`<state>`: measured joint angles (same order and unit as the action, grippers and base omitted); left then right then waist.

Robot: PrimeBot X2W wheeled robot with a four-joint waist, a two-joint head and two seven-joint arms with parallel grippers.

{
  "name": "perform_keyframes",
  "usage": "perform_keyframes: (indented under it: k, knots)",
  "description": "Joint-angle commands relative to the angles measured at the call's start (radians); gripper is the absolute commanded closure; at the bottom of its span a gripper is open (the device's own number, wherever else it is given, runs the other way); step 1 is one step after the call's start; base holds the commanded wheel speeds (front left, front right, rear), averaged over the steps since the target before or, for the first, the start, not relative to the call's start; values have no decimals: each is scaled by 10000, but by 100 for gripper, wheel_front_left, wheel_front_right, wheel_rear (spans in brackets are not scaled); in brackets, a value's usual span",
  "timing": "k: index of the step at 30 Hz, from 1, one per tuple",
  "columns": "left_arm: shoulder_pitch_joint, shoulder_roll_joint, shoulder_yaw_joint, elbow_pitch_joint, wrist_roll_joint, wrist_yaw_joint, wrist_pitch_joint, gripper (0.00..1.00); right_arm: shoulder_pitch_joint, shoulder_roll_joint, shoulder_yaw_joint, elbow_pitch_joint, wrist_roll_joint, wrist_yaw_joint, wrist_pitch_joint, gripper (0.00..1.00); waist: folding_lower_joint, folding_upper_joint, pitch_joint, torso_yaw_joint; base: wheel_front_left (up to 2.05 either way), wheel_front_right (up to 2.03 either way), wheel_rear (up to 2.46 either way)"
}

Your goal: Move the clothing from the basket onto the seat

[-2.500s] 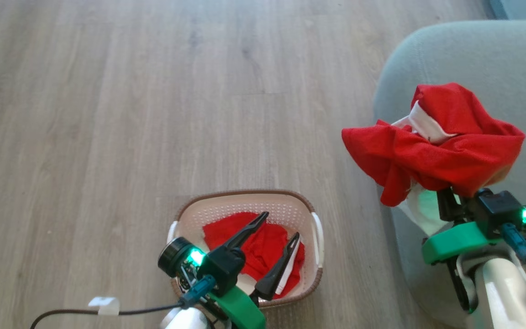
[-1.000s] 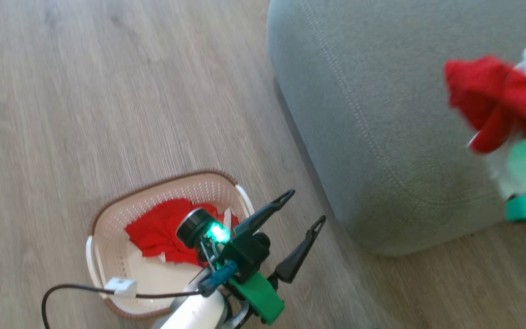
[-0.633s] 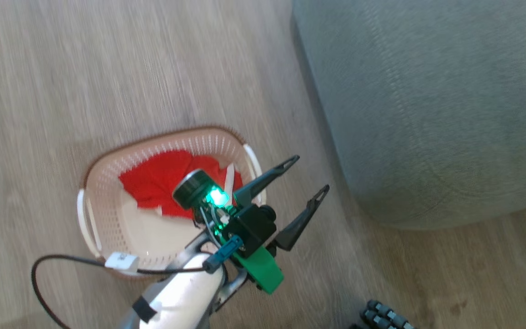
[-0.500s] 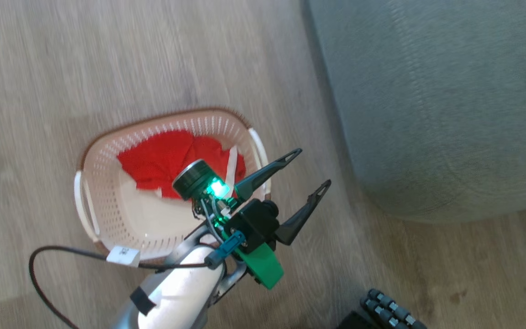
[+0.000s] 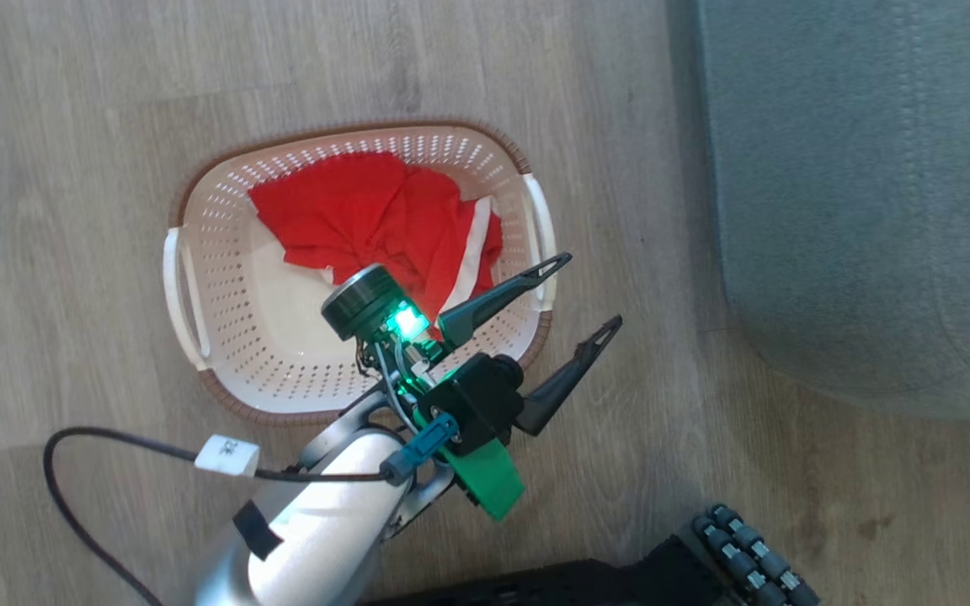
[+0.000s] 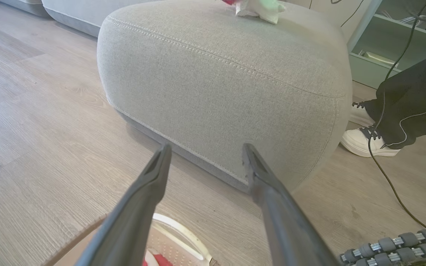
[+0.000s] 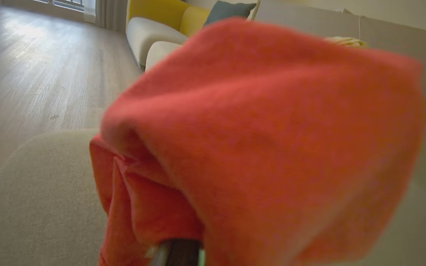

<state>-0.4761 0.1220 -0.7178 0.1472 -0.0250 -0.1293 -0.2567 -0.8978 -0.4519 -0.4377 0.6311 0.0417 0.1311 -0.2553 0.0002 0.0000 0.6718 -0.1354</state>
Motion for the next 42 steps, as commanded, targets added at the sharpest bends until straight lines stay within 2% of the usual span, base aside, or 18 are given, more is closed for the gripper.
perform_keyframes:
  k: [1, 2, 8, 17, 18, 19, 20, 21, 34, 42]
  knots:
    - [-68, 44, 100, -330, 63, -8, -51, 0, -179, -477, -23, -43, 56, -4, -65, 100, -2, 0, 116, 126, 0, 0, 0]
    - [-77, 57, 73, -323, 68, -8, -51, 0, -499, -558, 22, 676, 42, -4, -65, 100, -2, 0, 174, 191, 0, 0, 0]
    - [-64, -8, 6, -320, 71, -9, -51, 0, -1261, -741, 293, 2822, -151, -4, -52, 100, -2, 0, 250, 318, 0, 0, 0]
    - [-139, -99, 106, -300, 23, -5, -51, 0, -2148, -984, 481, 4923, 87, -4, 460, 100, -2, 0, 241, 377, 0, 0, 0]
    - [-139, -107, 128, -295, 11, -5, -51, 0, -2209, -1009, 511, 5039, 96, -4, 445, 92, -2, 0, 210, 374, 0, 0, 0]
    - [-137, -114, 144, -284, 2, -6, -51, 0, -2259, -1032, 534, 5146, 103, -4, 421, 67, -2, 0, 170, 372, 0, 0, 0]
    - [-134, -119, 158, -270, -3, -6, -51, 0, -2298, -1027, 561, 5247, 121, -4, 392, 36, -2, 0, 111, 367, 0, 0, 0]
    - [-125, -126, 167, -253, -7, -6, -51, 0, -2317, -1009, 626, 5343, 125, -4, 368, 0, -2, 0, 42, 362, 0, 0, 0]
    - [333, -458, 272, -79, -243, 35, -51, 0, -1555, -1067, 1800, 6091, 93, -4, 335, 0, -2, 0, -1653, 272, 0, 0, 0]
    - [929, -600, 592, -49, -337, 59, -51, 0, -791, -627, 2847, 6001, 497, -4, 253, 0, -2, 0, -3066, 47, 0, 0, 0]
